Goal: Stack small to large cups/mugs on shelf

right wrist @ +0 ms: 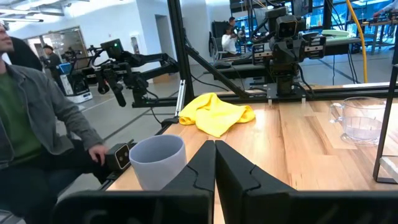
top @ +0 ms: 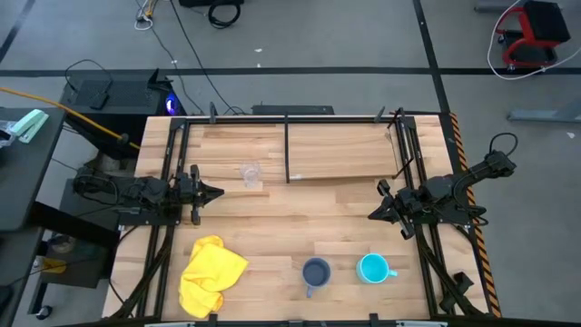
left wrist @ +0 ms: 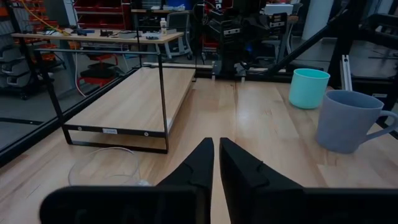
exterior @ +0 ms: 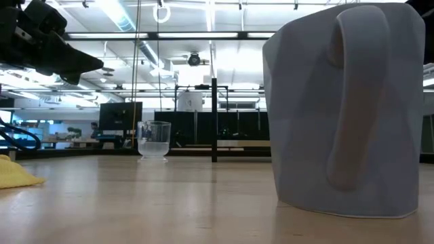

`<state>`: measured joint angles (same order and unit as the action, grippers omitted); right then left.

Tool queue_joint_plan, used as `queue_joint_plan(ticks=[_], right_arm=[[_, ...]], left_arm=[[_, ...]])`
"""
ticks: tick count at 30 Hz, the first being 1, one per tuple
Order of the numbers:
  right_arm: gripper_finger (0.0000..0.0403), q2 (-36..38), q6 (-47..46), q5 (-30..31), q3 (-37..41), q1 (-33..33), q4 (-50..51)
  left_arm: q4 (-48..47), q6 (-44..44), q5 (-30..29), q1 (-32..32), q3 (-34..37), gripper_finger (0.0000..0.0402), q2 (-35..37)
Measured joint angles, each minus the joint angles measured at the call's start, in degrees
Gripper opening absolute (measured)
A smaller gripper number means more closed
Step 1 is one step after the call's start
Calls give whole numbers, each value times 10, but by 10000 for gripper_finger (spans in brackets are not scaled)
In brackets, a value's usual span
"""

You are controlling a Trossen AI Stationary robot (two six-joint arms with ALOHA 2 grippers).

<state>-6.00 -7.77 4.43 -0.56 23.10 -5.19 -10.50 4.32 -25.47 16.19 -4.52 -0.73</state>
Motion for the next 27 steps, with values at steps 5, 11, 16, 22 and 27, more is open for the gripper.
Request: queue_joint_plan(ticks=[5, 11, 16, 22, 27], right_arm=[[16, 0, 0, 0, 0, 0, 0], [16, 0, 0, 0, 0, 0, 0], [16, 0, 0, 0, 0, 0, 0], [16, 0, 0, 0, 0, 0, 0], [16, 0, 0, 0, 0, 0, 0]], left_arm=[[0, 0, 0, 0, 0, 29, 0], [0, 0, 0, 0, 0, 26, 0], [0, 0, 0, 0, 0, 33, 0], [0, -4, 0, 0, 0, 34, 0], [0, -89, 0, 0, 0, 26, 0]])
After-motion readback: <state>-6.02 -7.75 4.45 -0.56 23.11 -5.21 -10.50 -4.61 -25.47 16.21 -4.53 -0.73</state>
